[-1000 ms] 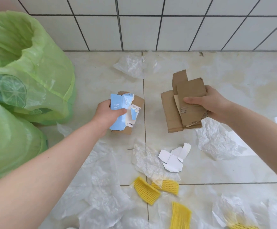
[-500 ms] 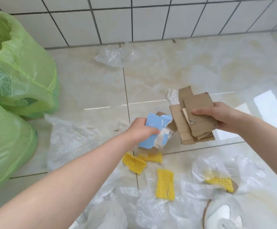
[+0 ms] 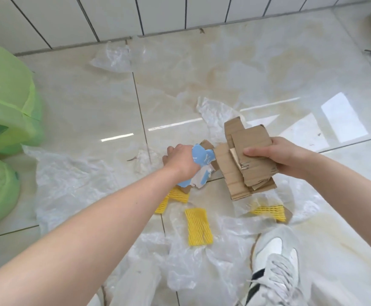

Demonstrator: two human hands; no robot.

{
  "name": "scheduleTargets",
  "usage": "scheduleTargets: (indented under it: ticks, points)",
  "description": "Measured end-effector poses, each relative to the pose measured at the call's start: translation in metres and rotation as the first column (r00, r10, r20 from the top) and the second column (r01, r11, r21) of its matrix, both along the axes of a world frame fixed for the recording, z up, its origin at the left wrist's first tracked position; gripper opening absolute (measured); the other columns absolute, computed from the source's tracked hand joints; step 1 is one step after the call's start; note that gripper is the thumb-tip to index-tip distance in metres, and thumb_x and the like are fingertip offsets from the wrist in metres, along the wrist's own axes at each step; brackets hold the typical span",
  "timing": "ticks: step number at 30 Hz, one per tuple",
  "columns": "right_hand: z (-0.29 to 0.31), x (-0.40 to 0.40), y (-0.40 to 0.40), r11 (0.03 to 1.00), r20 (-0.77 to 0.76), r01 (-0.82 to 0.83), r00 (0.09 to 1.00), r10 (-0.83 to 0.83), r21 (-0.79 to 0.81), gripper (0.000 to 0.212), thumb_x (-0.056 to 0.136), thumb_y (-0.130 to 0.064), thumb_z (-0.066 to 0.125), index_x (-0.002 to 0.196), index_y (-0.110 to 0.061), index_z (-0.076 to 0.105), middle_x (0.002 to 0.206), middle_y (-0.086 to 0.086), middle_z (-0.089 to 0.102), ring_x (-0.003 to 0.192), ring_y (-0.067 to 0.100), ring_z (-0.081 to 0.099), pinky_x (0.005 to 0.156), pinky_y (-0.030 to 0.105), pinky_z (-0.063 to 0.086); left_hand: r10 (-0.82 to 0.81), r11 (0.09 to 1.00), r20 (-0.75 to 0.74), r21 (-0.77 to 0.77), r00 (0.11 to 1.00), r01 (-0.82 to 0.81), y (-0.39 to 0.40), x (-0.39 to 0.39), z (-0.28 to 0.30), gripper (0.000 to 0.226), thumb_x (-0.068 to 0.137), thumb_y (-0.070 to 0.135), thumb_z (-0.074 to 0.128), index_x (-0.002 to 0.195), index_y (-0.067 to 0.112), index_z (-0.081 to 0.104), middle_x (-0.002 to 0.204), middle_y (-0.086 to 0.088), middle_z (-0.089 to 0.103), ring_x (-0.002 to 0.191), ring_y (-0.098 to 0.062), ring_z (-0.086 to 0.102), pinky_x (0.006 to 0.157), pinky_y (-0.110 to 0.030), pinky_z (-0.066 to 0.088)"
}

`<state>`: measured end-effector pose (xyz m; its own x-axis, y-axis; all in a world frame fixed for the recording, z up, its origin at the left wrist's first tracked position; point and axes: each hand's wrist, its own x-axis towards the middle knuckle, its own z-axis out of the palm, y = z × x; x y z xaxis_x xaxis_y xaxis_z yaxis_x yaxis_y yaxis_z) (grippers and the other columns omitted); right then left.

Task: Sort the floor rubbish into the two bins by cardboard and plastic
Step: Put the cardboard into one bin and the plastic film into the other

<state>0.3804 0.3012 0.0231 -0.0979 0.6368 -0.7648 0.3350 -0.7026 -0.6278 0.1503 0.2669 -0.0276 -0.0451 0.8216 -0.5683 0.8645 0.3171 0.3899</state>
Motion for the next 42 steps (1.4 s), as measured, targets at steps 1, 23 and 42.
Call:
scheduleTargets:
  ticks: [1, 23, 42]
  points:
    - [-0.001, -0.001, 0.0, 1.0, 0.0, -0.007, 1.0, 0.007, -0.002, 0.044, 0.075, -0.016, 0.077, 0.115, -0.006, 0.061, 0.105, 0.01, 0.071, 0.092, 0.023, 0.07, 0.074, 0.034, 0.057, 0.008, 1.0, 0.011, -0.005, 1.0, -0.008, 0.0, -0.001, -0.001, 0.03, 0.083, 0.029, 0.06, 0.111, 0.016, 0.054, 0.116, -0.008, 0.054, 0.115, -0.033, 0.043, 0.08, -0.035, 0.035]
    - [0.021, 0.11, -0.028, 0.981, 0.249, 0.195, 0.951, -0.184, -0.019, 0.039, 0.079, -0.013, 0.073, 0.115, -0.008, 0.059, 0.105, 0.015, 0.068, 0.091, 0.031, 0.067, 0.08, 0.047, 0.054, 0.619, 0.782, 0.685, -0.495, 0.383, -0.379, -0.022, 0.056, 0.046, 0.03, 0.083, 0.012, 0.069, 0.112, 0.012, 0.064, 0.102, -0.007, 0.071, 0.082, -0.023, 0.069, 0.072, -0.039, 0.055]
    - [-0.001, 0.155, -0.035, 0.829, 0.45, 0.187, 0.767, -0.458, 0.526, 0.039, 0.08, -0.027, 0.069, 0.117, -0.019, 0.057, 0.107, -0.001, 0.065, 0.096, 0.018, 0.058, 0.082, 0.03, 0.046, 0.538, 0.843, 0.607, -0.408, 0.585, -0.351, -0.023, 0.133, 0.026, 0.021, 0.079, 0.015, 0.071, 0.099, 0.018, 0.066, 0.088, -0.001, 0.07, 0.072, -0.019, 0.065, 0.059, -0.026, 0.045]
